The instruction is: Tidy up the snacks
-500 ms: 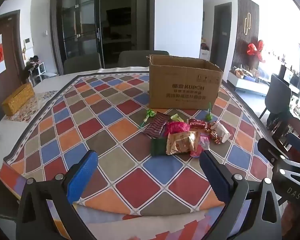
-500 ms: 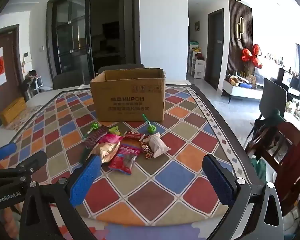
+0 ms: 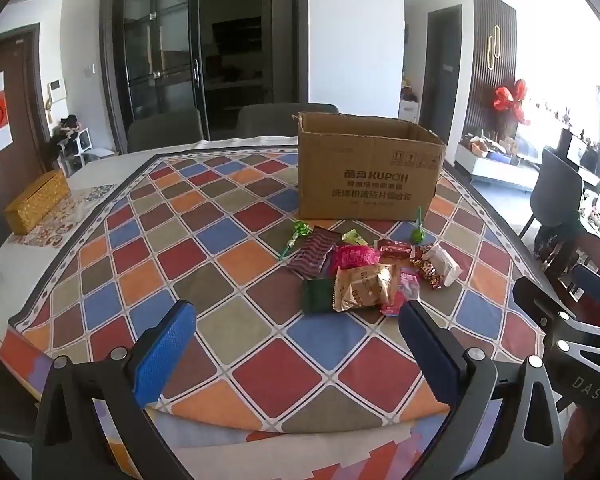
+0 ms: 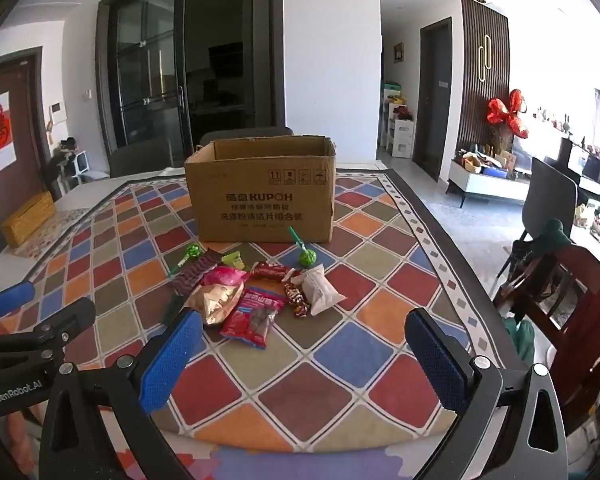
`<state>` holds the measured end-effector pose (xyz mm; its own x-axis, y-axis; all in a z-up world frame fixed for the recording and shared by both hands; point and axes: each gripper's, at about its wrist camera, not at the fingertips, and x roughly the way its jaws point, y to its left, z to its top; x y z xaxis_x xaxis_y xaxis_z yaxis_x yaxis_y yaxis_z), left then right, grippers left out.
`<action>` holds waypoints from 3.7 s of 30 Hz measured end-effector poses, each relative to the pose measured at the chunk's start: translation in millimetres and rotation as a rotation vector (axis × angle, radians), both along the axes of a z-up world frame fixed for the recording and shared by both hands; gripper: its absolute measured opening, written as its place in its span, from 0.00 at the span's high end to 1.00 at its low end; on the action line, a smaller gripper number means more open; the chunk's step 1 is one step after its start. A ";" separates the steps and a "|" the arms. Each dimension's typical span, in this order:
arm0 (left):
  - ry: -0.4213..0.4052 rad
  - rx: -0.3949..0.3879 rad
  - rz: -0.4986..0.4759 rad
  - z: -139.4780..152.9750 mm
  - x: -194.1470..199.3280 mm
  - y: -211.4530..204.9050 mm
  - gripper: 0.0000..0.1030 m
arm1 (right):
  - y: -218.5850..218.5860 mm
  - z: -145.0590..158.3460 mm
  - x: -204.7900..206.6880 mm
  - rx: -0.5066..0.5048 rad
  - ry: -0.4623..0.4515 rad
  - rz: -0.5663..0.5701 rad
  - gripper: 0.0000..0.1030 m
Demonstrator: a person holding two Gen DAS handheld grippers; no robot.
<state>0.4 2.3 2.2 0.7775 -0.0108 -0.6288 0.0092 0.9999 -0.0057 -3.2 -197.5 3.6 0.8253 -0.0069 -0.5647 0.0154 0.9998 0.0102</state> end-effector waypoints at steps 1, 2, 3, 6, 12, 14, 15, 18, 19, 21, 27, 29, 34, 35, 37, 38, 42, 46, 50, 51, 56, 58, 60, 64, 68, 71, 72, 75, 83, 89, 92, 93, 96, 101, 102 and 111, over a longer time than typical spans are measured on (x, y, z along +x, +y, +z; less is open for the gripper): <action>0.000 0.000 0.000 0.0 0.0 0.4 0.00 | 0.6 0.6 -0.6 0.000 -0.001 0.000 0.00; -0.002 0.002 0.000 0.3 -0.6 0.4 0.00 | 0.3 0.8 -1.2 0.000 0.000 0.000 0.00; -0.005 0.003 -0.002 0.3 -0.9 0.0 0.00 | 0.4 0.4 -0.7 0.000 0.000 0.000 0.00; -0.007 0.006 -0.001 1.1 -0.7 0.4 0.00 | 0.5 0.2 -1.1 0.000 -0.002 -0.001 0.00; -0.014 0.011 0.001 4.4 -1.4 2.2 0.00 | -0.1 1.1 -1.2 0.000 0.000 0.001 0.00; -0.015 0.012 0.000 4.7 -2.0 1.5 0.00 | -0.2 1.6 -1.8 0.000 -0.001 0.001 0.00; -0.017 0.014 0.001 5.5 -2.0 2.2 0.00 | -0.3 1.4 -1.7 0.000 -0.001 0.000 0.00; -0.023 0.018 0.003 8.8 -2.8 2.9 0.00 | -0.6 1.7 -2.4 0.000 -0.003 0.000 0.00; -0.026 0.020 0.003 9.8 -3.9 1.8 0.00 | -0.7 1.8 -2.0 0.000 -0.002 0.001 0.00; -0.030 0.022 0.002 11.9 -4.8 2.2 0.00 | -0.9 2.2 -2.3 0.000 -0.002 0.001 0.00; -0.037 0.025 0.003 12.7 -7.3 0.3 0.00 | -1.1 3.0 -3.2 0.001 -0.004 0.000 0.00; -0.036 0.025 0.003 11.9 -7.2 0.0 0.00 | -1.3 3.2 -3.4 0.002 -0.004 0.002 0.00; -0.037 0.027 0.003 11.9 -7.4 -0.3 0.00 | -1.3 3.6 -3.8 0.001 -0.006 0.001 0.00; -0.036 0.027 0.003 11.9 -7.3 -0.2 0.00 | -1.4 3.8 -4.2 0.000 -0.007 0.001 0.00; -0.037 0.026 0.002 12.0 -7.3 0.0 0.00 | -1.7 3.9 -4.3 0.001 -0.007 0.001 0.00; -0.038 0.027 0.003 12.7 -7.2 0.3 0.00 | -1.9 4.0 -4.5 0.001 -0.006 0.002 0.00; -0.040 0.027 0.003 14.6 -7.2 1.2 0.00 | 0.2 3.7 -2.4 0.000 -0.009 0.003 0.00; -0.039 0.026 0.003 13.4 -7.8 0.8 0.00 | 0.0 3.9 -2.9 0.001 -0.010 0.003 0.00; -0.042 0.027 0.002 13.8 -7.9 0.8 0.00 | -0.2 3.9 -2.9 0.001 -0.010 0.003 0.00; -0.042 0.028 0.002 14.2 -7.6 1.0 0.00 | -0.2 4.1 -2.8 0.002 -0.011 0.003 0.00; -0.042 0.027 0.003 14.6 -8.0 1.2 0.00 | -0.1 3.9 -2.7 0.001 -0.011 0.002 0.00; -0.043 0.027 0.003 14.5 -8.3 1.1 0.00 | -0.3 3.7 -3.1 0.002 -0.012 0.003 0.00; -0.043 0.027 0.003 14.2 -8.4 1.0 0.00 | -0.3 3.6 -3.0 0.002 -0.011 0.003 0.00; -0.043 0.027 0.003 13.9 -8.8 1.0 0.00 | 0.3 5.7 -2.7 0.003 -0.010 0.004 0.00; -0.043 0.029 0.001 14.0 -9.0 1.0 0.00 | 0.1 4.8 -2.6 0.003 -0.008 0.004 0.00; -0.041 0.031 -0.003 15.9 -7.7 0.5 0.00 | 1.9 12.0 -0.8 0.005 -0.002 0.007 0.00; -0.039 0.032 -0.004 16.2 -6.4 0.3 0.00 | 1.6 11.5 -0.3 0.006 0.001 0.007 0.00; -0.036 0.039 -0.001 12.4 -3.8 -4.0 0.00 | 0.7 7.8 2.8 0.009 0.012 0.007 0.00; -0.008 0.064 -0.028 -2.7 15.3 -15.5 0.02 | -6.7 -11.3 18.1 0.015 0.061 0.005 0.00; 0.000 0.089 -0.066 -14.2 35.9 -30.1 0.07 | -14.2 -24.1 35.1 0.002 0.074 0.003 0.01; 0.001 0.082 -0.092 -19.4 45.9 -36.7 0.08 | -16.3 -29.9 46.3 0.001 0.081 0.011 0.03; 0.004 0.079 -0.101 -21.2 48.9 -38.5 0.08 | -16.6 -32.1 50.6 0.001 0.084 0.017 0.03; 0.013 0.071 -0.141 -27.1 61.6 -45.9 0.08 | -17.2 -38.5 63.7 -0.002 0.101 0.033 0.06; 0.033 0.079 -0.207 -39.6 80.1 -60.6 0.10 | -21.9 -55.1 89.4 -0.003 0.158 0.066 0.13; 0.033 0.092 -0.216 -42.9 83.3 -64.4 0.10 | -22.3 -57.3 92.4 -0.011 0.167 0.071 0.15; 0.105 0.080 -0.239 -65.6 108.4 -76.6 0.18 | -21.5 -72.0 122.5 -0.053 0.225 0.149 0.25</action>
<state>108.8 -74.3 -63.4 0.6895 -0.1332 -0.7119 0.2485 0.9668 0.0598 119.3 -219.0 -68.4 0.6736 0.0704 -0.7358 -0.1359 0.9903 -0.0297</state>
